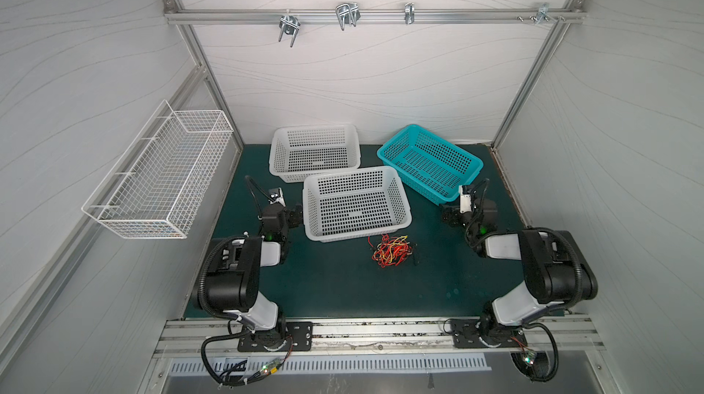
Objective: Untangle and sort cables by color
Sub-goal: Untie the cable.
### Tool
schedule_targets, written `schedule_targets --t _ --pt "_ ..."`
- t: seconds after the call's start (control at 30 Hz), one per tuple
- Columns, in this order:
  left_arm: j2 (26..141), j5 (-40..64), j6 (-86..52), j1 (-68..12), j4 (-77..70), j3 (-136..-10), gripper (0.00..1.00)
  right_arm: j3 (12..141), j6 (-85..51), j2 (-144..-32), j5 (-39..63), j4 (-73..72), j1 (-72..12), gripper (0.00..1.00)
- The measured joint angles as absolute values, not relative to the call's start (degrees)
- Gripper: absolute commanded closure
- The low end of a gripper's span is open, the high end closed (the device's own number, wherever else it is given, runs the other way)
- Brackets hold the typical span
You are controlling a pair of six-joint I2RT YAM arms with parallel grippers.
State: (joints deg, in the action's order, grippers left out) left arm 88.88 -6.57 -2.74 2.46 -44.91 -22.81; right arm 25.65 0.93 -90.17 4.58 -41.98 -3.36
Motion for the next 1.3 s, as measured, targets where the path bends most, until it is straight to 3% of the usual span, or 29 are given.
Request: schedule_targets --t 0.8,1.3 --pt "87.02 -6.66 -2.81 2.46 -43.09 -22.81 0.01 25.65 0.95 -90.15 4.60 -41.93 -3.36 0.01" --pt "71.33 -11.40 -5.67 1.89 -19.90 -28.18 0.01 28.29 1.30 -75.92 -1.69 -28.86 -8.23 0.01"
